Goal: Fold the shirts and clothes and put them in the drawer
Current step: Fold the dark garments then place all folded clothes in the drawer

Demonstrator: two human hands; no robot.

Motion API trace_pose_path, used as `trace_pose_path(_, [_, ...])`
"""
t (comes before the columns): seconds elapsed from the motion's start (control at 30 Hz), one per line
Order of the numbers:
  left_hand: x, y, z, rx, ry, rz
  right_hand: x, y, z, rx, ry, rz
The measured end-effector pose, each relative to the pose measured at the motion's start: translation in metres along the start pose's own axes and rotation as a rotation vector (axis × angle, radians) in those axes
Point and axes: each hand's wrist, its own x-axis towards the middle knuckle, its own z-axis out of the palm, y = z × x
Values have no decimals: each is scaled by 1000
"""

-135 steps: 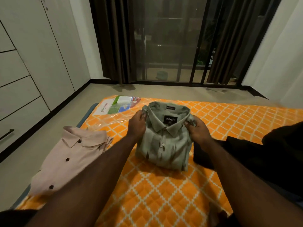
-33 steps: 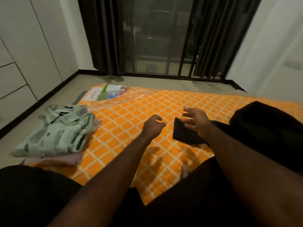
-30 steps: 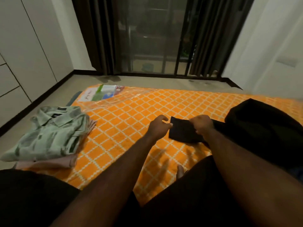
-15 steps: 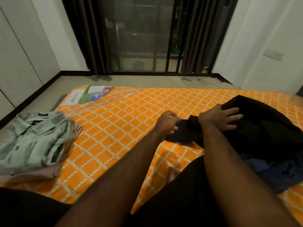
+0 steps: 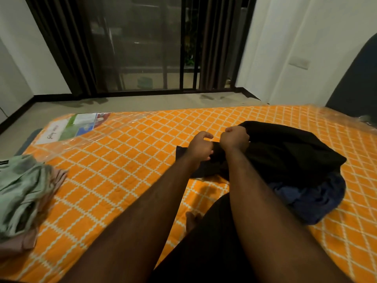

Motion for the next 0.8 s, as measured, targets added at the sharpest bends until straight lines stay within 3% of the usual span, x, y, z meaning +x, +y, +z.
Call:
trace_pose_path(0.1, [-8, -19, -16, -3, -132, -81, -16, -14, 11, 312, -170, -135])
trace_pose_path(0.23, [-24, -49, -33, -207, -251, -95, -56, -35, 30, 573, -725, -307])
trace_pose_path(0.3, [-27, -59, -48, -285, -134, -77, -78, -42, 38, 573, -926, -372])
trace_pose_path(0.43, [-22, -76, -87, -849, 264, -74, -98, -40, 57, 546, -1129, -402])
trace_pose_path(0.5, [-26, -85, -118, -976, 355, -39, -101, -36, 66, 420, -1111, -414])
trace_pose_path(0.67, [-53, -100, -221, -984, 622, -45, -75, -21, 87, -11, -613, -500])
trace_pose_path(0.8, [-77, -116, -277, -959, 790, -50, -64, -12, 100, -265, -445, -481])
